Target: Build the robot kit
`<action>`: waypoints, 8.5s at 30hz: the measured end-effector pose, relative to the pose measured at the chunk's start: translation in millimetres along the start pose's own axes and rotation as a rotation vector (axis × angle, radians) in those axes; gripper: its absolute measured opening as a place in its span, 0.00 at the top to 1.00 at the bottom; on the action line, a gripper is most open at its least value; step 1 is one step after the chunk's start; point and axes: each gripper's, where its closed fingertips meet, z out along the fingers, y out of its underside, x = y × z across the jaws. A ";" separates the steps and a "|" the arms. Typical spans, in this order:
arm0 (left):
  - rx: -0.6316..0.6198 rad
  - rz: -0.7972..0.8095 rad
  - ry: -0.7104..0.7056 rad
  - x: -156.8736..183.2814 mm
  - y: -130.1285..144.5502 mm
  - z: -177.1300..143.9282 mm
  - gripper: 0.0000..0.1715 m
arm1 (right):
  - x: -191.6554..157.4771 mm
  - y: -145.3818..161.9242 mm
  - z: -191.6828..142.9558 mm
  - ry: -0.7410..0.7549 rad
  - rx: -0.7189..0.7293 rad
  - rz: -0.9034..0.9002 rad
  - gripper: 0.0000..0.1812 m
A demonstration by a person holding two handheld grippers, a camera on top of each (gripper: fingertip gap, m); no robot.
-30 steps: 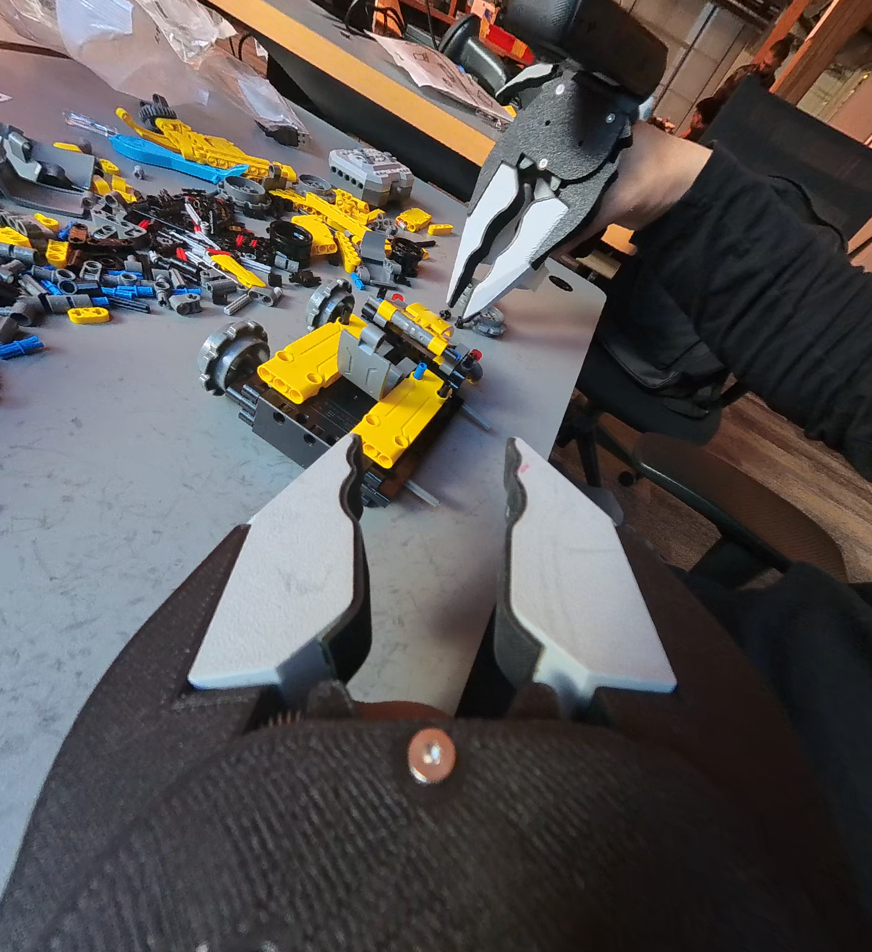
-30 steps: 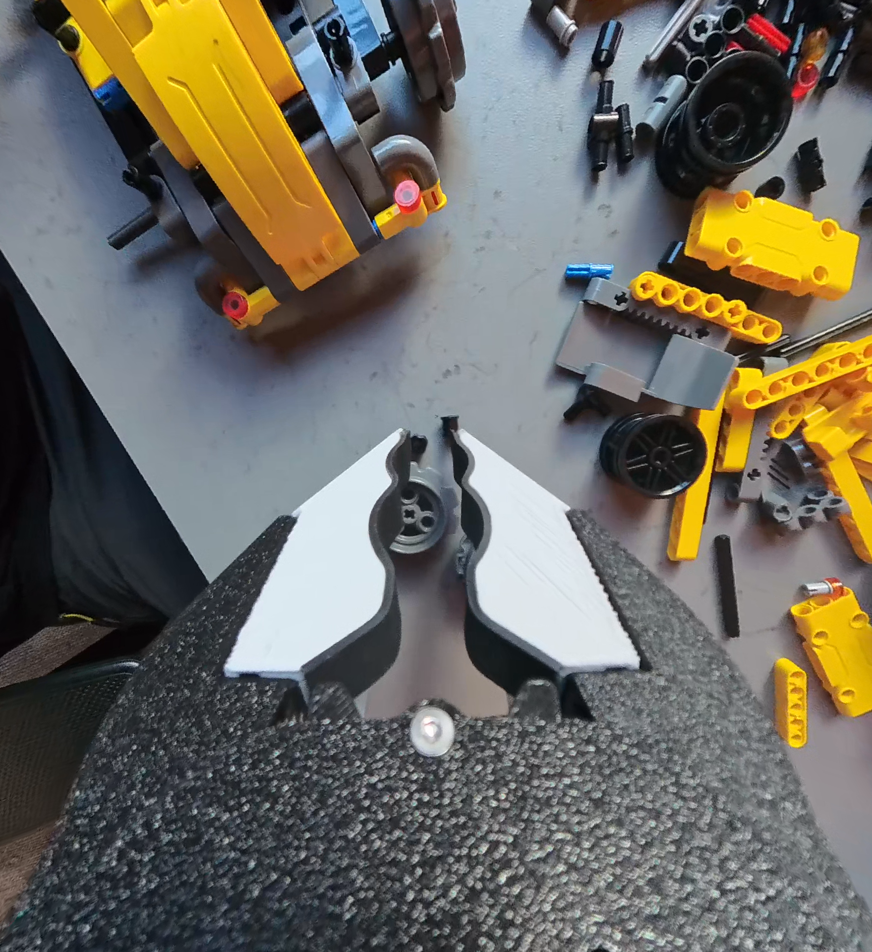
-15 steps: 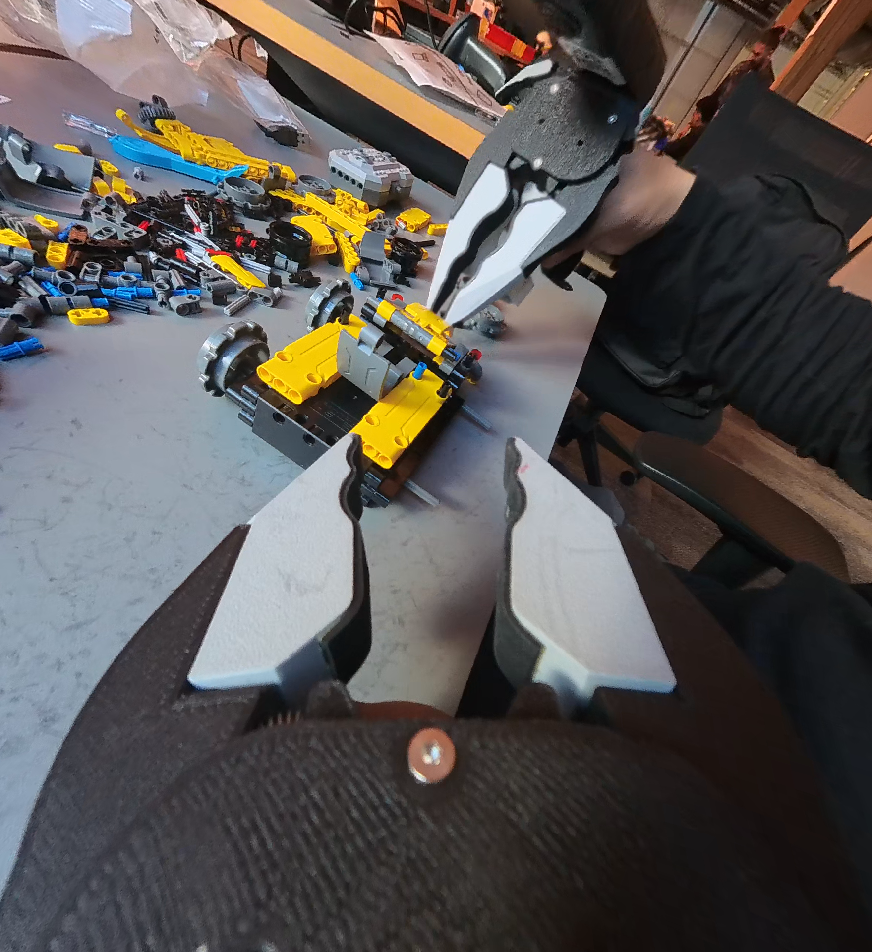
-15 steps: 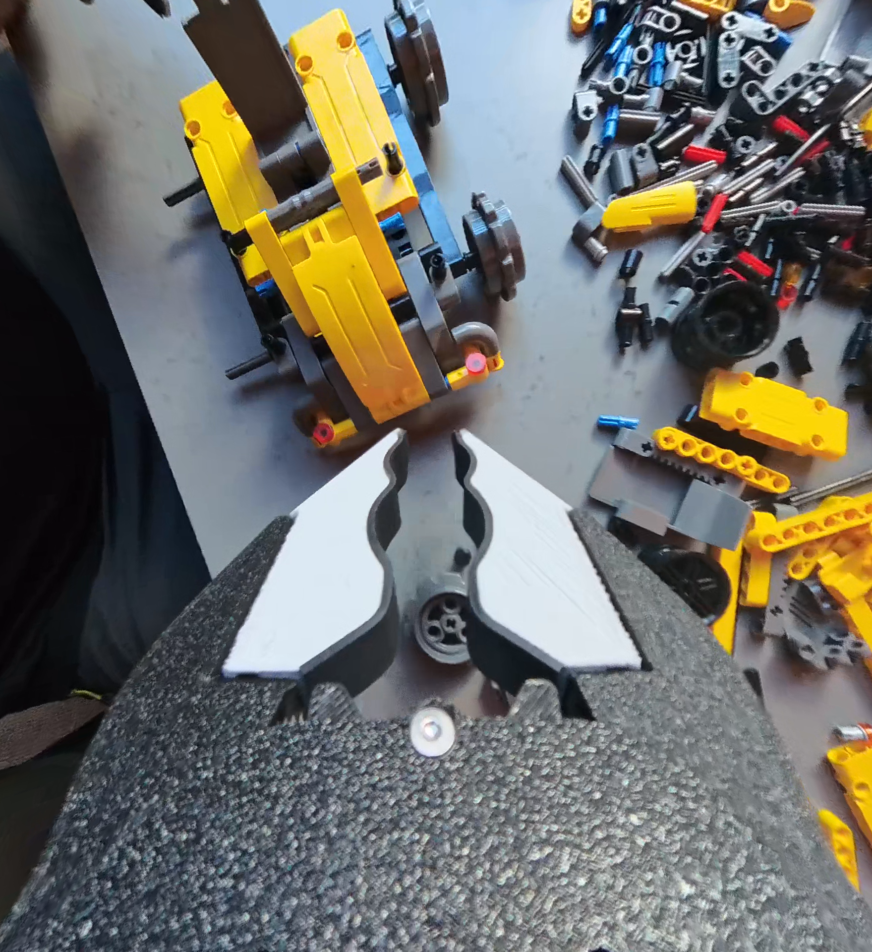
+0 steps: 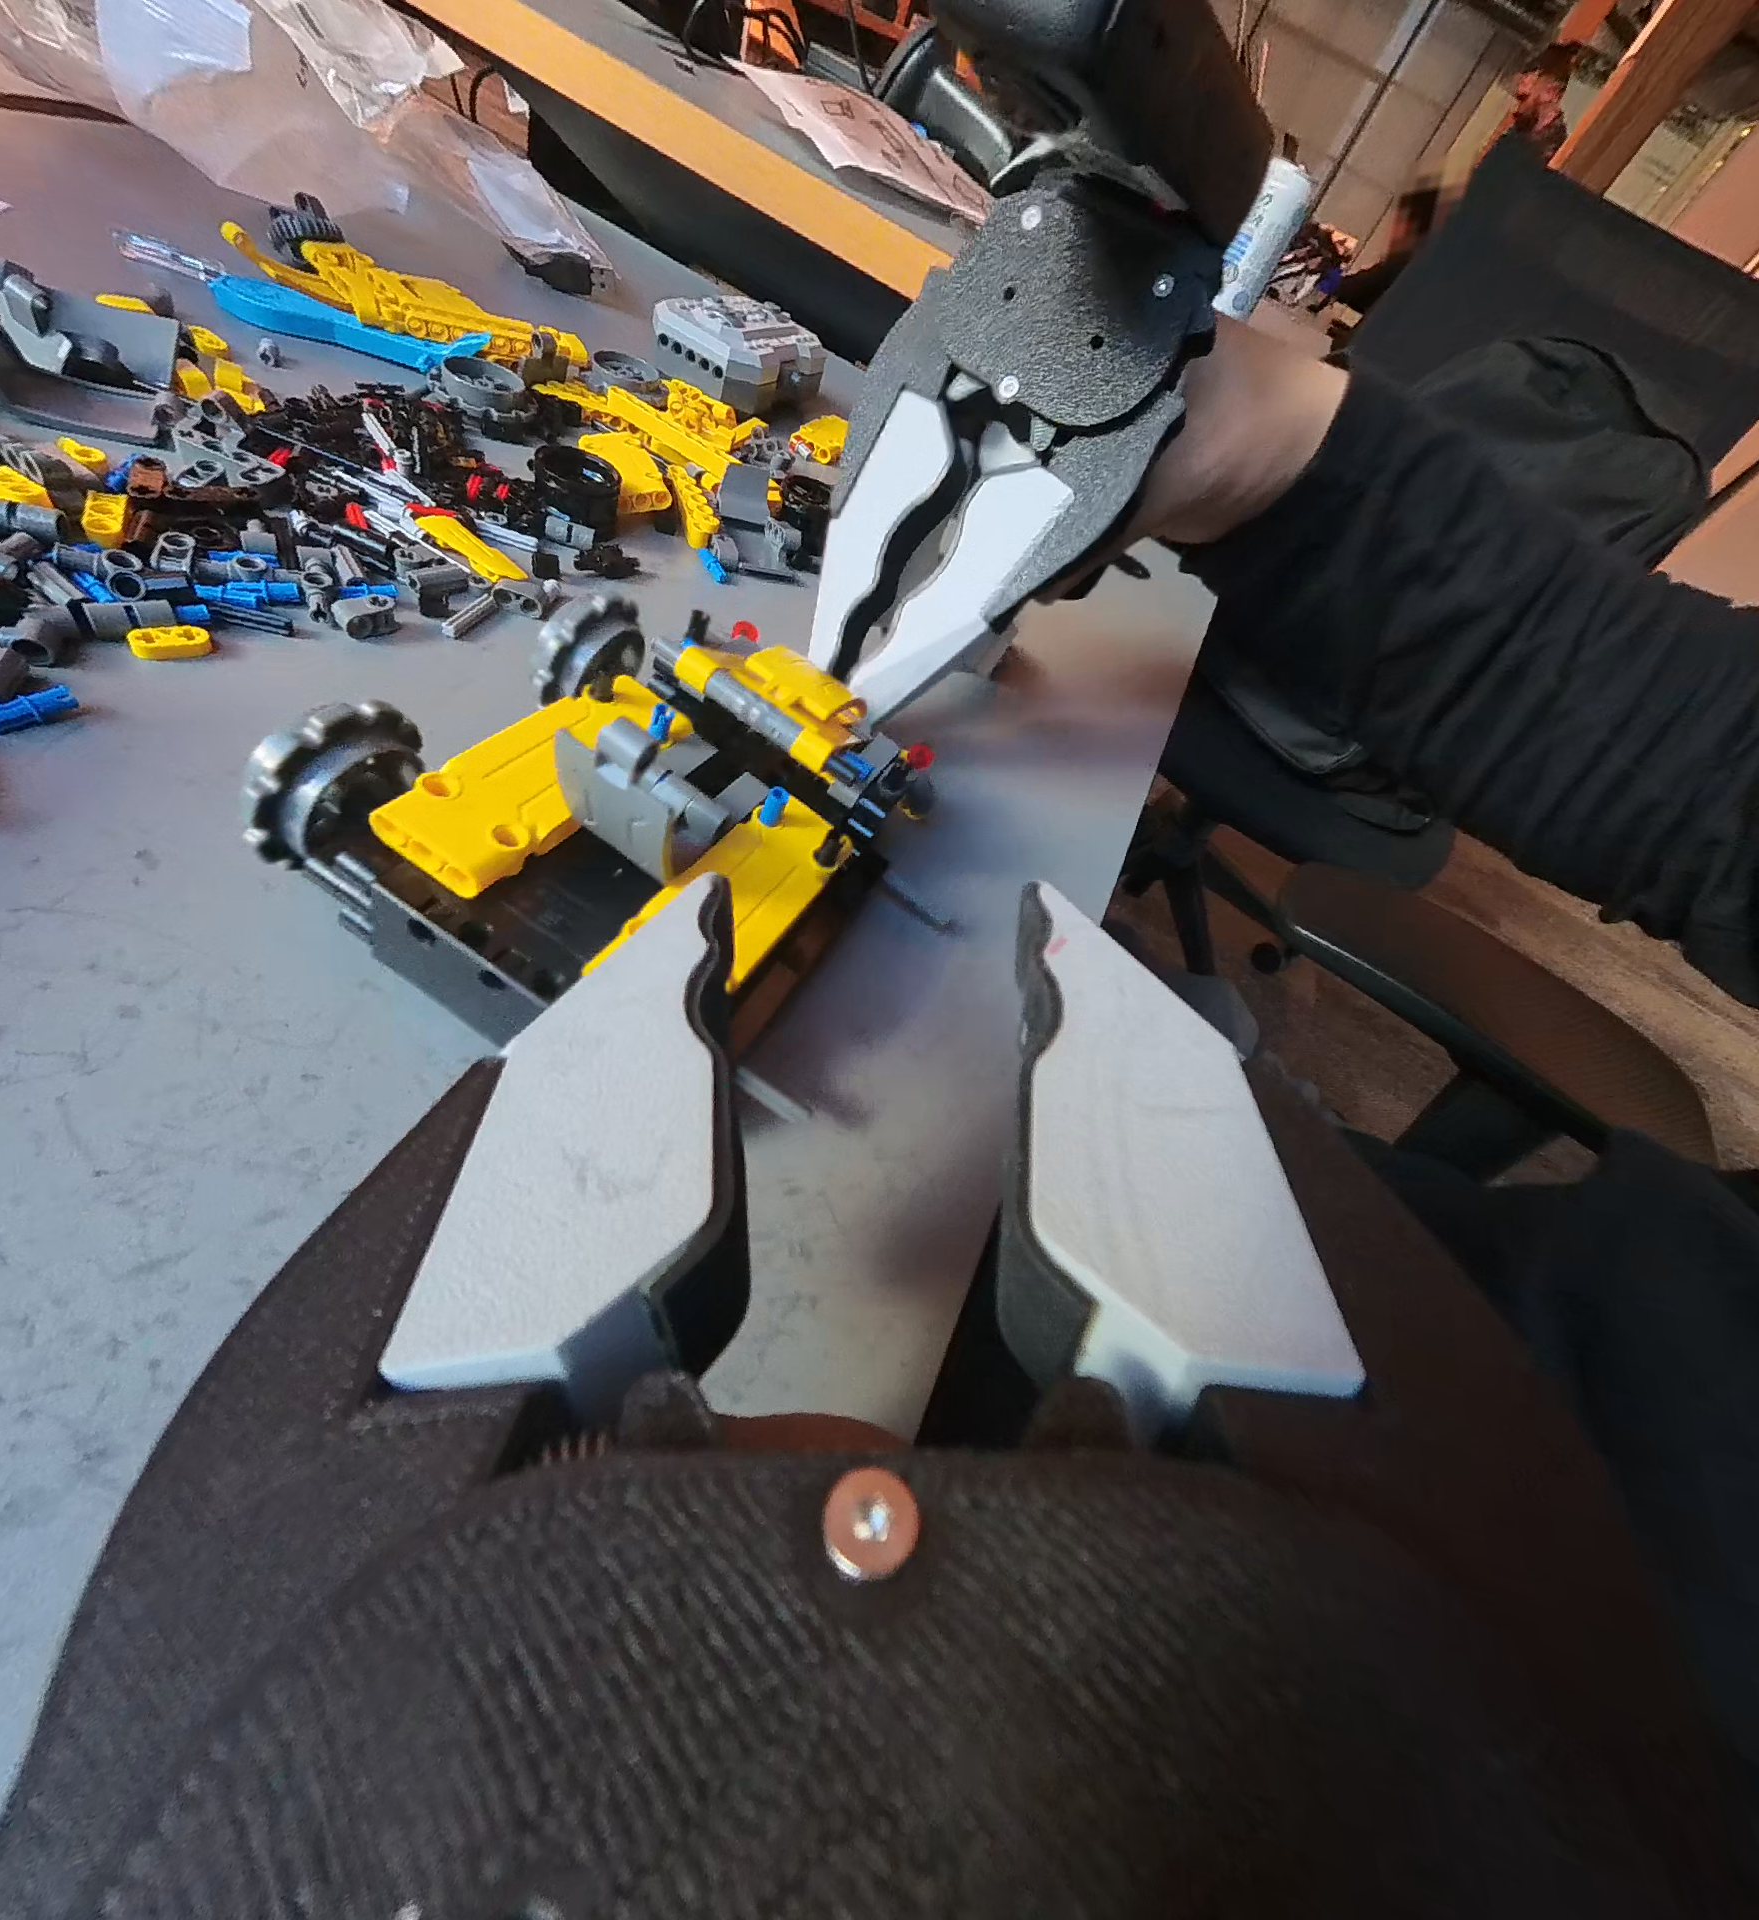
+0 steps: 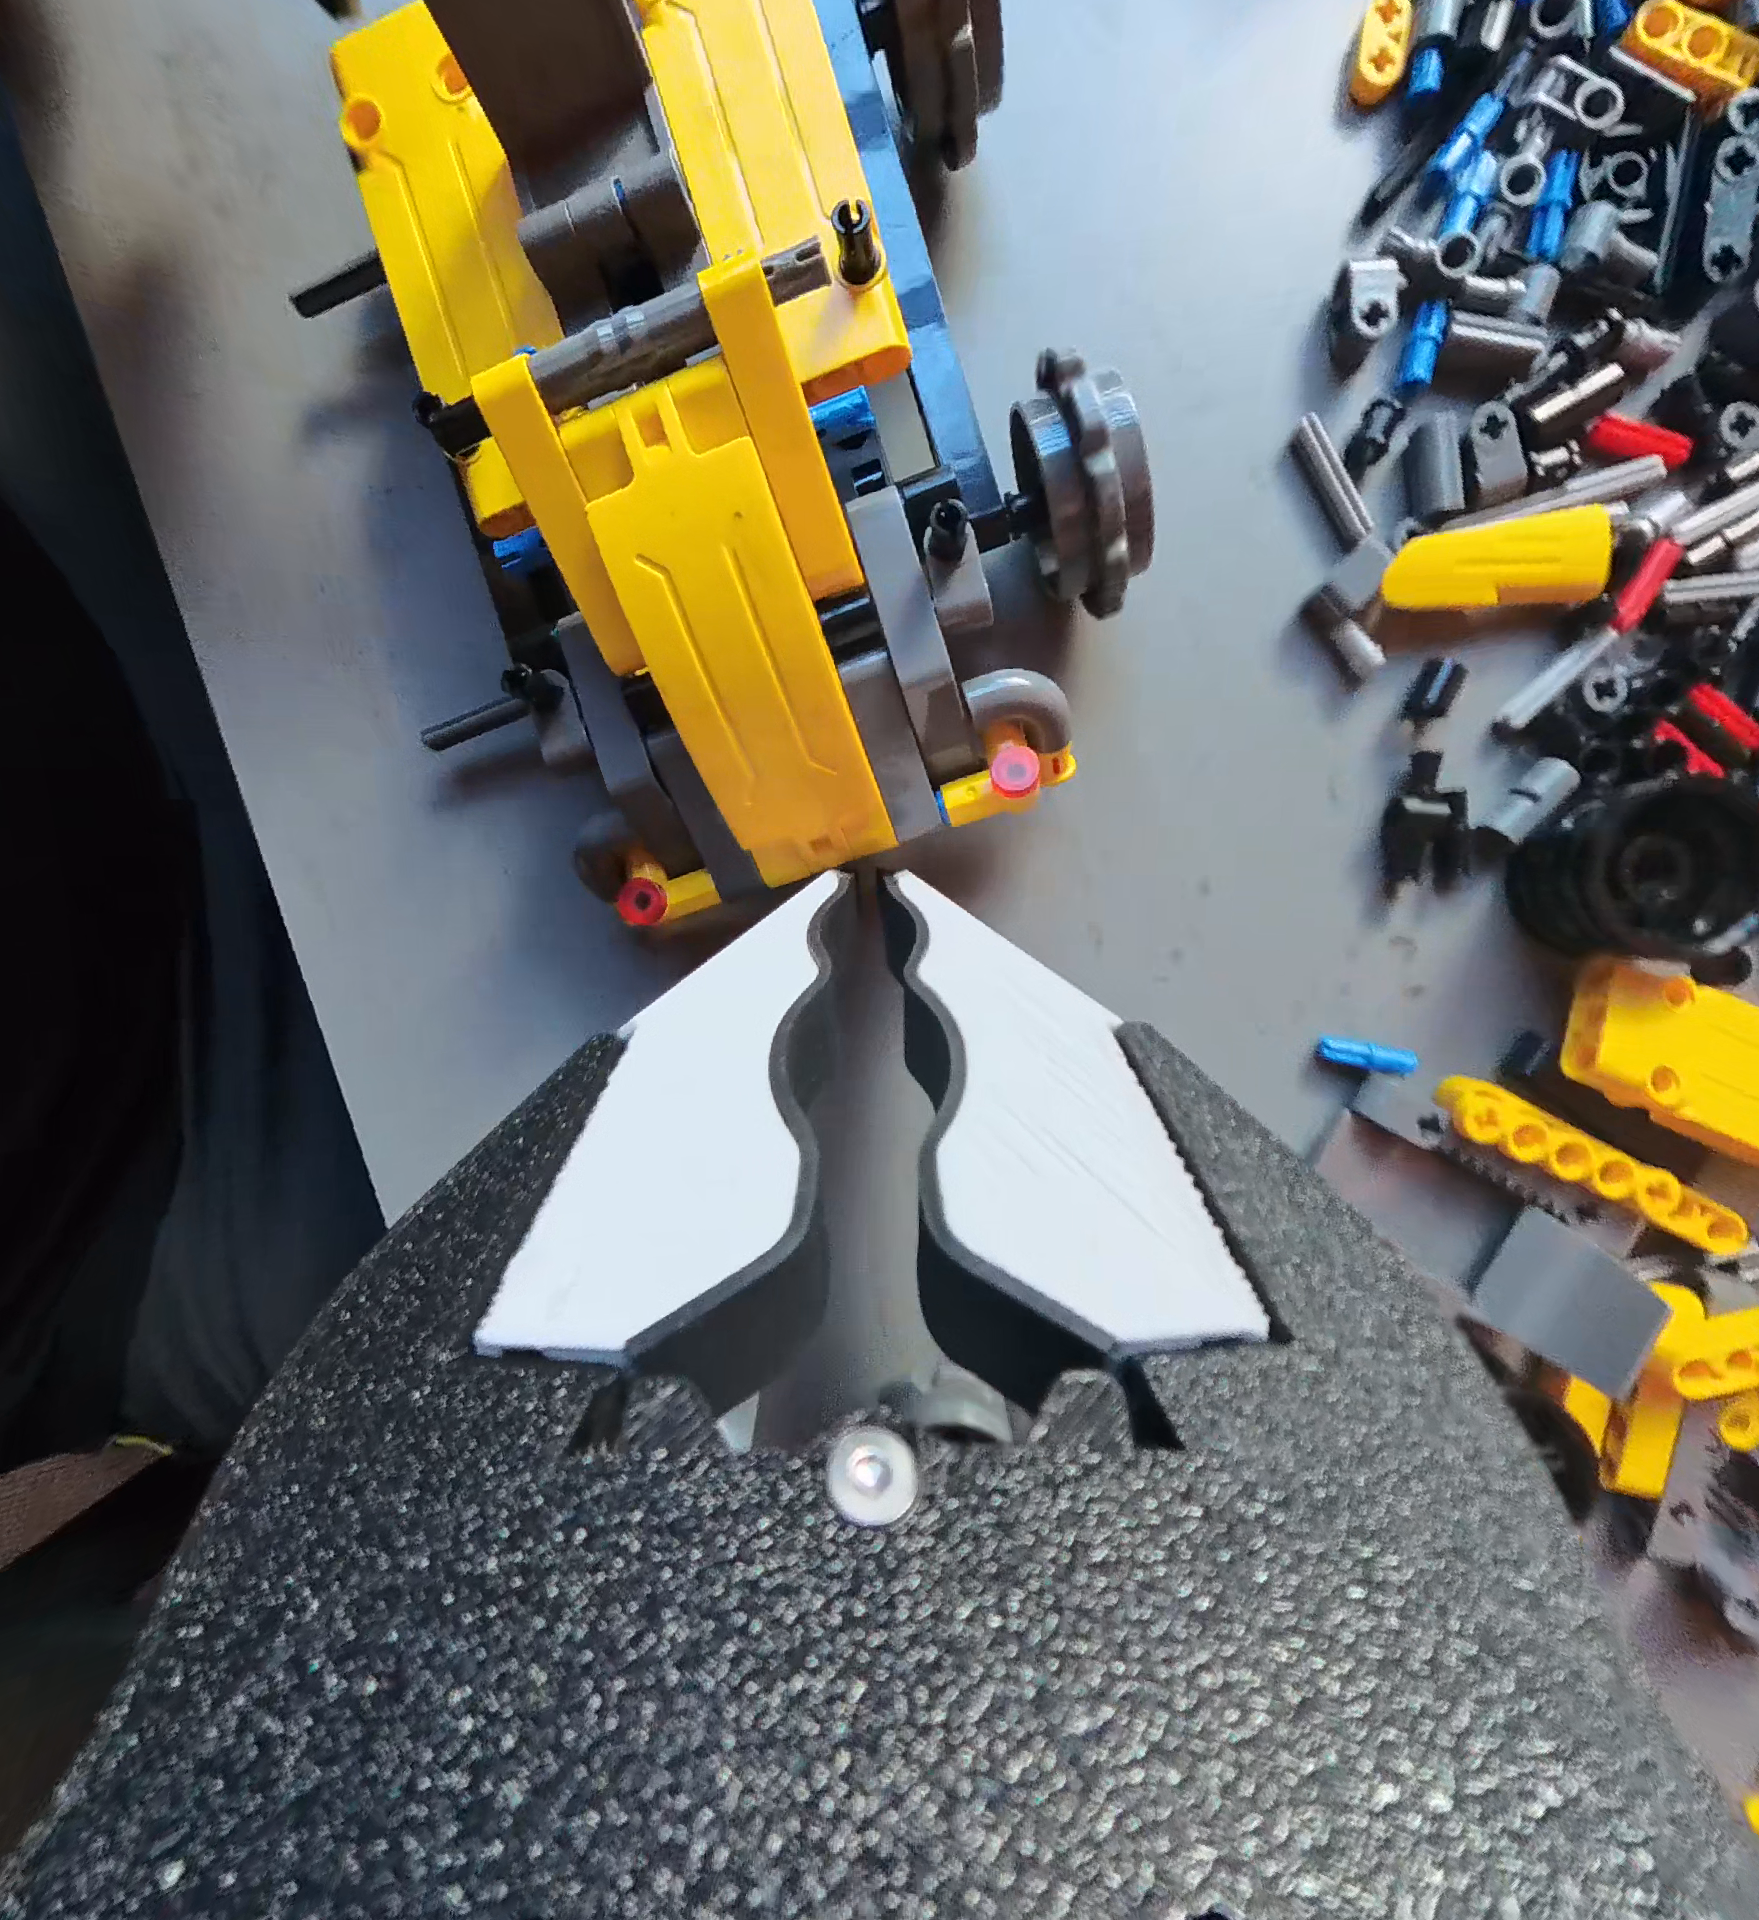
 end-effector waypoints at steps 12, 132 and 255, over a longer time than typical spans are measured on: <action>-0.001 0.000 0.004 0.5 0.2 0.0 0.70 | 60.2 -19.5 -34.4 0.310 0.135 0.062 0.91; -0.840 0.148 -0.602 -265.4 -96.5 64.6 0.83 | 169.2 -75.9 -144.9 0.388 0.945 0.318 1.00; -0.929 0.900 0.601 5.3 7.3 202.0 0.93 | 223.9 9.4 -246.4 0.546 1.344 0.685 0.96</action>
